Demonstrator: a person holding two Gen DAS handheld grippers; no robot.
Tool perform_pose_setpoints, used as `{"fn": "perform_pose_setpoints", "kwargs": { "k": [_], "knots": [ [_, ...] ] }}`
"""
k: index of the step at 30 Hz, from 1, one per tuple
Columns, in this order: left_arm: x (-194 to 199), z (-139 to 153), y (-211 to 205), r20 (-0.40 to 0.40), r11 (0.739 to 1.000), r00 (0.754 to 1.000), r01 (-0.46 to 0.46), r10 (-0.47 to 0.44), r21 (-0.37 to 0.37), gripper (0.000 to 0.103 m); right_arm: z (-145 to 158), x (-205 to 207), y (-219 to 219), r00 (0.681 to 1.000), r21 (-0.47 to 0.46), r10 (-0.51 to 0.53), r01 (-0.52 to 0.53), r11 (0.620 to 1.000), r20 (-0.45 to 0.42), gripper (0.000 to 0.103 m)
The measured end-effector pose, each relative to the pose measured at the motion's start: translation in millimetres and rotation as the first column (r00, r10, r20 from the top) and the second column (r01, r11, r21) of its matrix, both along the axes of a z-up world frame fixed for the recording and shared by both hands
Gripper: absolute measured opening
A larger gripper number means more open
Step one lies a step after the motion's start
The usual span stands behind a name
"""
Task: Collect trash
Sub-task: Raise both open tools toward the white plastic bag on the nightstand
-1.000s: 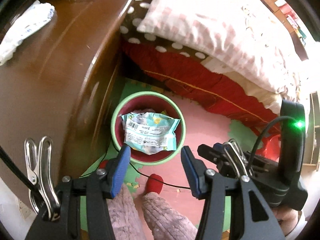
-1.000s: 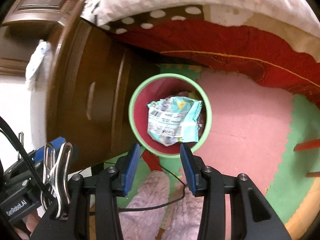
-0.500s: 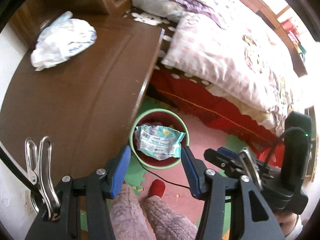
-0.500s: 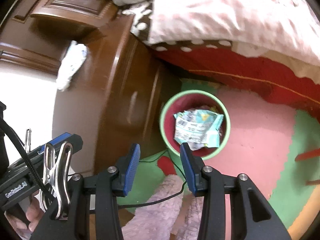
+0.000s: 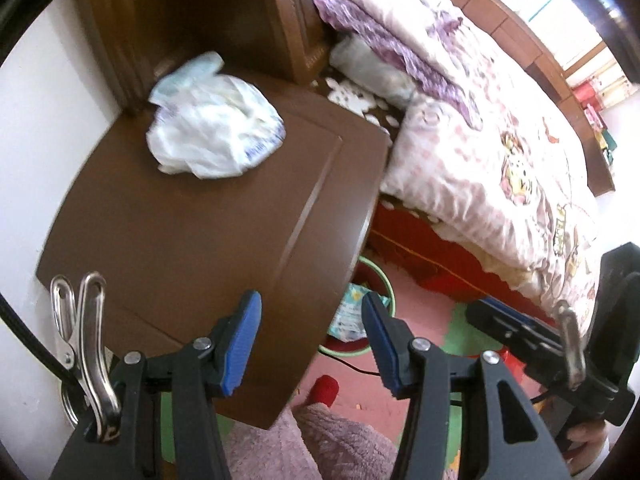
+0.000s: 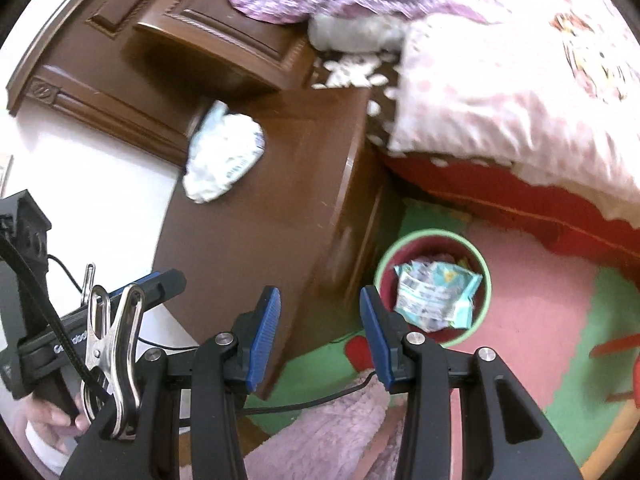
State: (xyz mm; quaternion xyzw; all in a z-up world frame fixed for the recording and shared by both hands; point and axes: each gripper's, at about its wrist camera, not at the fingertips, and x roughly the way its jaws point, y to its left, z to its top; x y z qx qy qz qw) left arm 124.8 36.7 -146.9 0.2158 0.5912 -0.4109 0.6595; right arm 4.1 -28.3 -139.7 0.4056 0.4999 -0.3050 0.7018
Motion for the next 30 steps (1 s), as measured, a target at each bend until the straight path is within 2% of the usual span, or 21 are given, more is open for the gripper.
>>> {"fn": "perform_pose_setpoints", "kwargs": {
  "k": [5, 11, 20, 26, 30],
  "knots": [
    [38, 18, 8, 0.016, 0.999, 0.999, -0.032, 0.033, -0.031, 0.055, 19, 38, 2, 0.999, -0.045, 0.034, -0.032, 0.998, 0.029, 0.044],
    [76, 33, 13, 0.025, 0.995, 0.996, -0.083, 0.084, -0.052, 0.055, 27, 81, 3, 0.996, -0.066, 0.053, -0.048, 0.997, 0.076, 0.044],
    [118, 14, 7, -0.040, 0.978, 0.978, -0.208, 0.207, -0.027, 0.055, 11, 134, -11, 0.986, -0.064, 0.165, -0.164, 0.984, 0.026, 0.044],
    [144, -14, -3, -0.096, 0.942, 0.938, -0.334, 0.333, 0.000, 0.055, -19, 171, -32, 0.970, -0.019, 0.244, -0.244, 0.970, -0.008, 0.044],
    [161, -40, -13, -0.117, 0.908, 0.902, -0.418, 0.417, 0.016, 0.055, -46, 193, -50, 0.958, 0.012, 0.283, -0.283, 0.959, -0.046, 0.044]
  ]
}}
